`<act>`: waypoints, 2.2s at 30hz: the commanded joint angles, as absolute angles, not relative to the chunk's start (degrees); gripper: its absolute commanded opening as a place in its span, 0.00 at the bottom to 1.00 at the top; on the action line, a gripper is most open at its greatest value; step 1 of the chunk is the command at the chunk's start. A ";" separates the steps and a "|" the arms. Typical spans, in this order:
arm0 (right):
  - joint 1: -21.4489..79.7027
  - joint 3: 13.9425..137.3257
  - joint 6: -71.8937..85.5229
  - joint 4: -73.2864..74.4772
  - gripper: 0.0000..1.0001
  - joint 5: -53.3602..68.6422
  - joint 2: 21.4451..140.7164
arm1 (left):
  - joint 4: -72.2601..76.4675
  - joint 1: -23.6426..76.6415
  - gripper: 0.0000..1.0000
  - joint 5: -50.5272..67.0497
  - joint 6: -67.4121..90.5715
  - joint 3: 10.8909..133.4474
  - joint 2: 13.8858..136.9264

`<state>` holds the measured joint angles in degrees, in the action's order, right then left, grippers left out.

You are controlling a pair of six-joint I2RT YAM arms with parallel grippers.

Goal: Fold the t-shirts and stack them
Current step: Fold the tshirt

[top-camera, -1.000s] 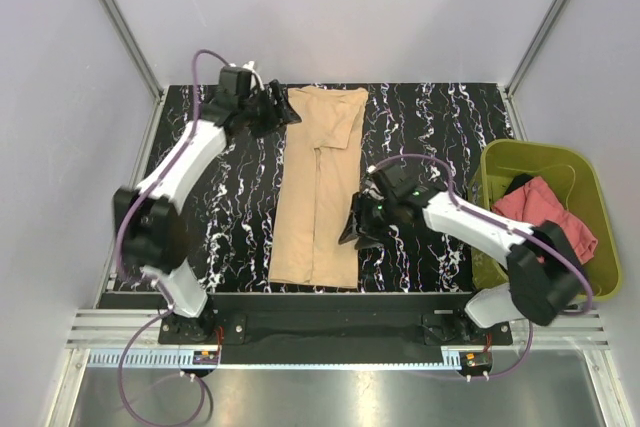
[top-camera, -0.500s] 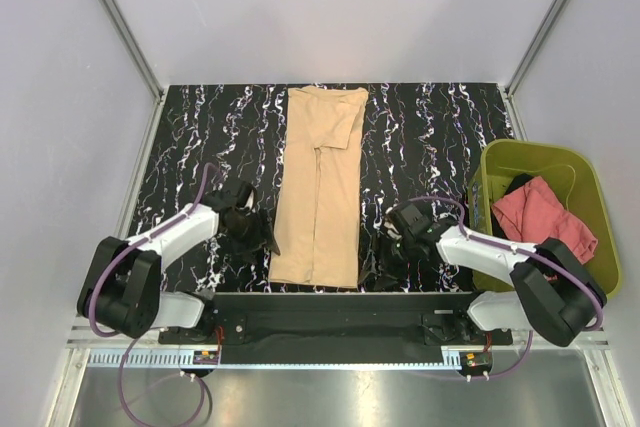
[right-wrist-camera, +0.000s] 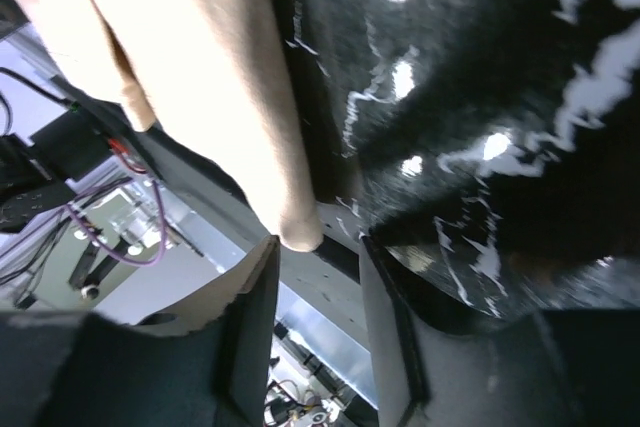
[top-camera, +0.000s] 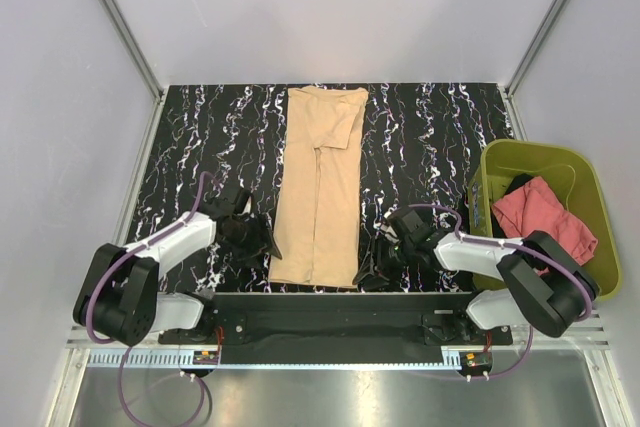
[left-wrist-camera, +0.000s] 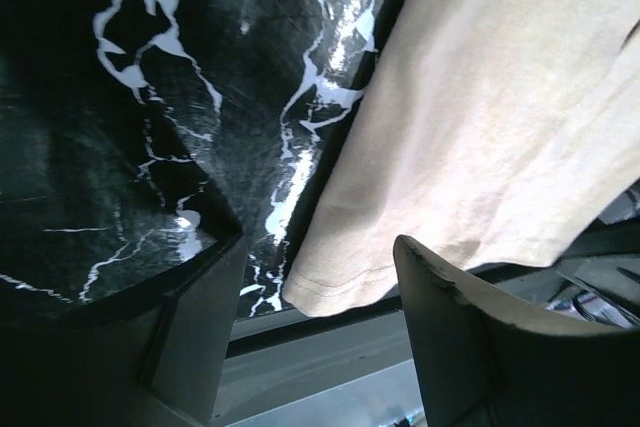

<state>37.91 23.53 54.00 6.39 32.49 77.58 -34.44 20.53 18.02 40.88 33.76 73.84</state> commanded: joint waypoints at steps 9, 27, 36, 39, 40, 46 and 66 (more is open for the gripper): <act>37.88 22.50 56.25 -1.76 0.53 32.78 80.86 | -31.55 21.18 0.63 20.48 43.32 29.36 75.59; 37.97 18.81 57.13 -5.62 0.48 33.40 83.05 | -36.30 25.05 0.55 15.38 50.27 24.52 70.76; 37.97 18.63 57.74 -5.72 0.28 31.21 83.15 | -41.57 24.96 0.61 10.72 52.21 27.33 65.05; 37.97 18.02 58.01 -3.52 0.13 29.54 80.69 | -41.49 24.96 0.63 11.33 52.56 27.33 64.51; 37.88 17.84 58.09 -2.56 0.10 29.18 79.81 | -41.48 25.05 0.63 11.77 52.30 27.51 64.95; 37.88 16.00 58.45 -0.35 0.02 27.69 74.45 | -37.63 25.14 0.59 15.99 50.36 27.25 68.46; 37.79 16.96 57.66 1.93 0.00 29.00 73.92 | -29.01 26.89 0.14 18.10 49.66 26.10 74.62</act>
